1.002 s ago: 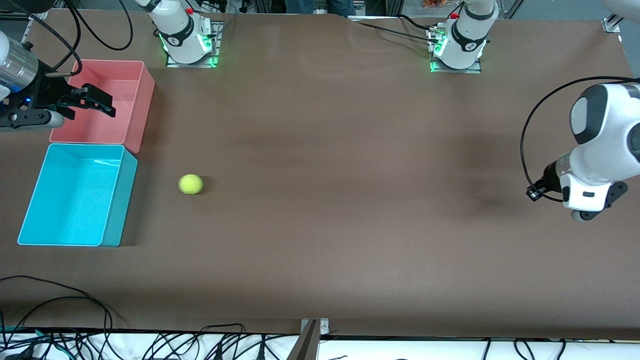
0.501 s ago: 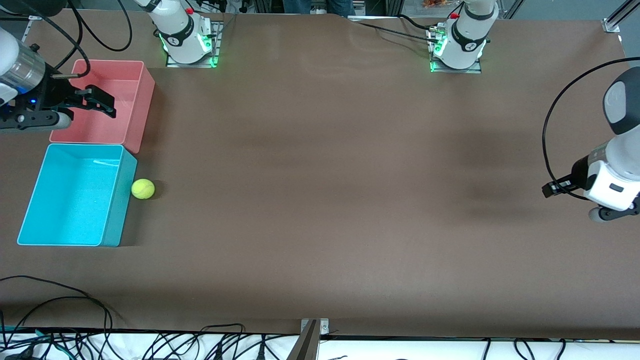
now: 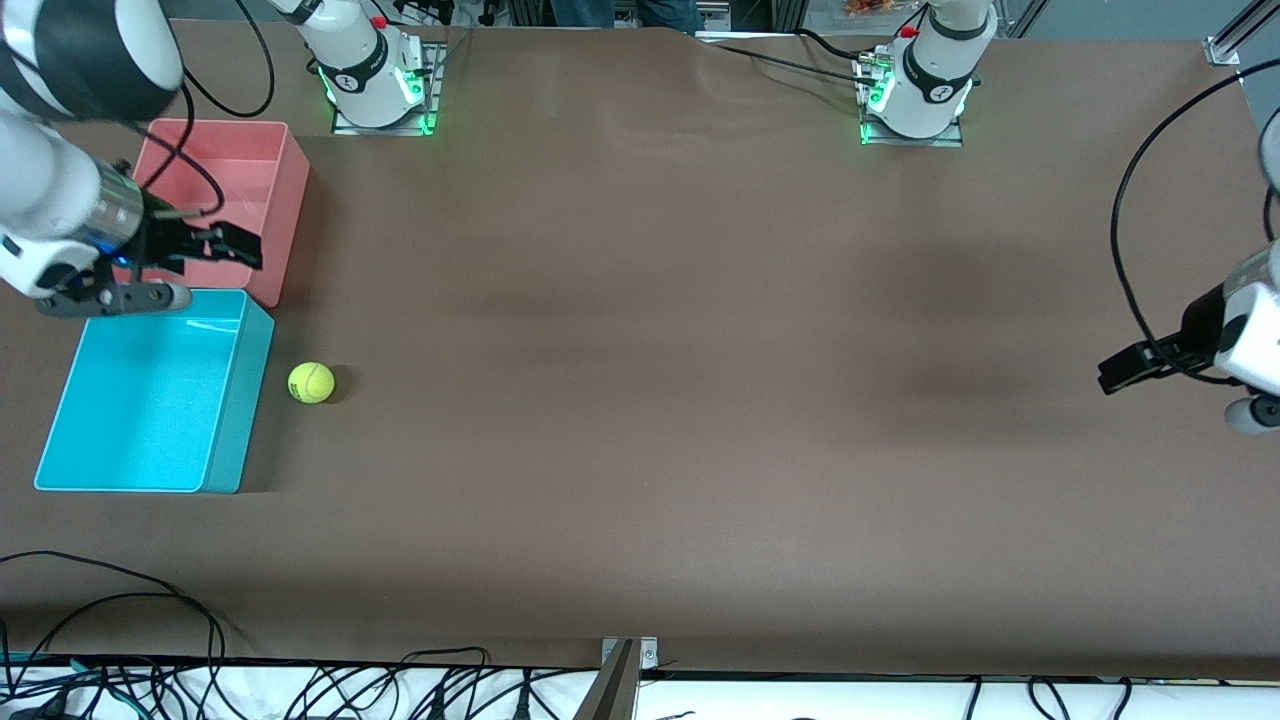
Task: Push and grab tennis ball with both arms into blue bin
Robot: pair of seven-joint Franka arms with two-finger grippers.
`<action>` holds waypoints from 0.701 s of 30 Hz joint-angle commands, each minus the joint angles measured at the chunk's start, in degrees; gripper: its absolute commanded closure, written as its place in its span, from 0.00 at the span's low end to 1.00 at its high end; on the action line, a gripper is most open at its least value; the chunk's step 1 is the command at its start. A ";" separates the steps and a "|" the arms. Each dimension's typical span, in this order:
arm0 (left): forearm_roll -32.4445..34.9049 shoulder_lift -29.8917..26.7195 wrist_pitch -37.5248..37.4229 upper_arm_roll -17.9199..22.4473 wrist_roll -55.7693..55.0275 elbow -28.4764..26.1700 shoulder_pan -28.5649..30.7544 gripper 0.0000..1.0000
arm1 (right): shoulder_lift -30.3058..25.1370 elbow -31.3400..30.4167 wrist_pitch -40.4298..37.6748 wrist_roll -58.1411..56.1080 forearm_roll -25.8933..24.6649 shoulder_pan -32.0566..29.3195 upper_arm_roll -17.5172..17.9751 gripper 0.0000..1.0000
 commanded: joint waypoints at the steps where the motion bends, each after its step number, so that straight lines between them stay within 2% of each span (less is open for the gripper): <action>1: -3.14 -0.02 -2.47 -0.01 5.99 3.29 0.36 0.00 | -0.41 -5.83 7.67 0.47 -1.29 -0.16 -0.17 0.00; 5: -3.66 -2.48 -2.82 0.43 9.42 2.76 0.28 0.00 | -0.41 -12.77 17.59 2.66 -1.47 -0.34 -0.26 0.00; 12: -3.84 -3.80 -7.31 0.34 10.39 2.85 0.63 0.00 | 1.25 -25.87 39.73 6.45 -5.33 -0.33 -0.26 0.00; 15: -4.02 -4.06 -6.78 0.43 10.04 2.76 0.71 0.00 | 4.15 -27.99 45.73 6.36 -5.42 -0.42 -0.35 0.00; 21: -5.86 -4.33 -6.78 0.87 10.04 2.76 2.12 0.00 | 8.46 -28.17 50.83 6.01 -6.12 -0.42 -2.81 0.00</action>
